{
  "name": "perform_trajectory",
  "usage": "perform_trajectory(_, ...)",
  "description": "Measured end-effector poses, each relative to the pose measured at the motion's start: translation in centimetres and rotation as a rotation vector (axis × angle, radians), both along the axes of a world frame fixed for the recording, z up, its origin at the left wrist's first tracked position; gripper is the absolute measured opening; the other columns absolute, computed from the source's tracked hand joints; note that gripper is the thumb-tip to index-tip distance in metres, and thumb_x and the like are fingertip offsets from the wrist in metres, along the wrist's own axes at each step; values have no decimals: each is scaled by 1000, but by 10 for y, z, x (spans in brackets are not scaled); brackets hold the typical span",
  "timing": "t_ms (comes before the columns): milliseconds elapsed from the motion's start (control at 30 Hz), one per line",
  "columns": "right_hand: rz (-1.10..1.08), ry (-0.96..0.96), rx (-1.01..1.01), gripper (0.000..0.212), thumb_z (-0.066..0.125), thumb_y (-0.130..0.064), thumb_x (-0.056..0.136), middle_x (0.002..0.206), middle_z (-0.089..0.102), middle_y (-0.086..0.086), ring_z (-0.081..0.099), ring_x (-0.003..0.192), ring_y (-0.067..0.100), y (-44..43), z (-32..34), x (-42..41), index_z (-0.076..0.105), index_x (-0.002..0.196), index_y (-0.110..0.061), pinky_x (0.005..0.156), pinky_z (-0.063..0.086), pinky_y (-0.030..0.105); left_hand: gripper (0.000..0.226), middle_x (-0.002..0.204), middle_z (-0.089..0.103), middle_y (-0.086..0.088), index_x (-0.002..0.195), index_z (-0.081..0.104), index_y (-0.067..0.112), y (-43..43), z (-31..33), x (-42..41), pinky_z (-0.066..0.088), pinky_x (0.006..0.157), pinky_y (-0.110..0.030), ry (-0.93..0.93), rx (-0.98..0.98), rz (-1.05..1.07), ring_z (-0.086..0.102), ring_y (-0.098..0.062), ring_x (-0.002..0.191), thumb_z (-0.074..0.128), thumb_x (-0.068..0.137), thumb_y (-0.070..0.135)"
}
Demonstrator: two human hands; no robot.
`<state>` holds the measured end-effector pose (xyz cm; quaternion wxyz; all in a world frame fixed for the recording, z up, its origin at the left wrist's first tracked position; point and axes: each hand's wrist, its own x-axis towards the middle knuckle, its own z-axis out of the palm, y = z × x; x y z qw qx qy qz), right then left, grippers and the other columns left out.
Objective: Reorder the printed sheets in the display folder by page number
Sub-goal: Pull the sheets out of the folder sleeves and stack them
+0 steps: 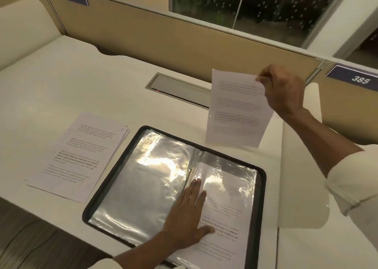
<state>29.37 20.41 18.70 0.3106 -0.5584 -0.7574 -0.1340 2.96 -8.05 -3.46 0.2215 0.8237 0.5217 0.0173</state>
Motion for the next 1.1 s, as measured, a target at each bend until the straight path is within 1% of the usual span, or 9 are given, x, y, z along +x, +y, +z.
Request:
perform_trajectory(100,131,28,112,24,58,-32,107,92,73,7,61,73,26,-24,28,-17,68,97,-12,55,48,45,82,176,-5,2,163,27,22,13,11,-8,20,131,-44,-118,-20,77,-1,-21,163,54,99,66)
perform_trajectory(200,253,41,168,23,64,-27,106,93,74,8,63,75,23,-50,51,-41,71,96,-8,59,51,44,92,172,16,6,161,30,24,34,31,-19,41,119,-37,-412,-14,354,27,-14,155,62,91,75)
perform_trajectory(400,485,104,18,17,74,-23,100,94,77,6,64,80,12,-91,77,-101,75,94,-6,68,53,26,125,171,23,6,162,18,37,85,103,-80,39,121,-42,-799,87,720,30,-16,155,83,64,81)
perform_trajectory(567,454,391,-181,16,81,-24,93,92,77,1,72,79,13,-91,63,-155,76,94,-9,68,57,26,48,113,76,18,122,73,31,87,148,-144,62,93,-37,-906,83,728,71,-4,104,90,79,46)
perform_trajectory(700,208,953,-446,27,83,-29,90,91,76,-9,69,79,1,-87,16,-217,72,109,-13,69,55,21,30,102,82,10,117,80,24,74,151,-198,66,84,-43,-1046,-82,846,79,-14,94,85,89,34)
perform_trajectory(767,111,1152,-612,35,78,-33,94,82,75,-14,69,74,-4,-94,-15,-253,65,117,-11,62,51,14,28,101,82,4,114,79,23,69,147,-229,66,82,-45,-1068,-174,905,80,-20,92,84,89,34)
perform_trajectory(867,44,1303,-857,44,80,-37,90,99,79,-4,77,84,9,-111,-66,-303,62,123,-14,63,59,24,31,98,82,3,112,78,22,69,140,-280,66,76,-40,-1021,-235,970,80,-21,89,85,86,37)
perform_trajectory(1000,47,1250,-1088,29,83,-12,89,107,81,1,78,95,19,-132,-125,-365,68,114,-13,79,65,38,32,94,82,10,111,78,26,80,119,-350,63,69,-29,-855,-231,1025,78,-11,82,87,84,40)
perform_trajectory(1100,10,1102,-1187,15,76,-11,94,104,80,0,78,92,18,-139,-154,-406,69,106,-18,82,66,45,35,95,80,10,114,77,27,95,100,-396,61,66,-28,-700,-199,1056,77,-12,79,88,84,41)
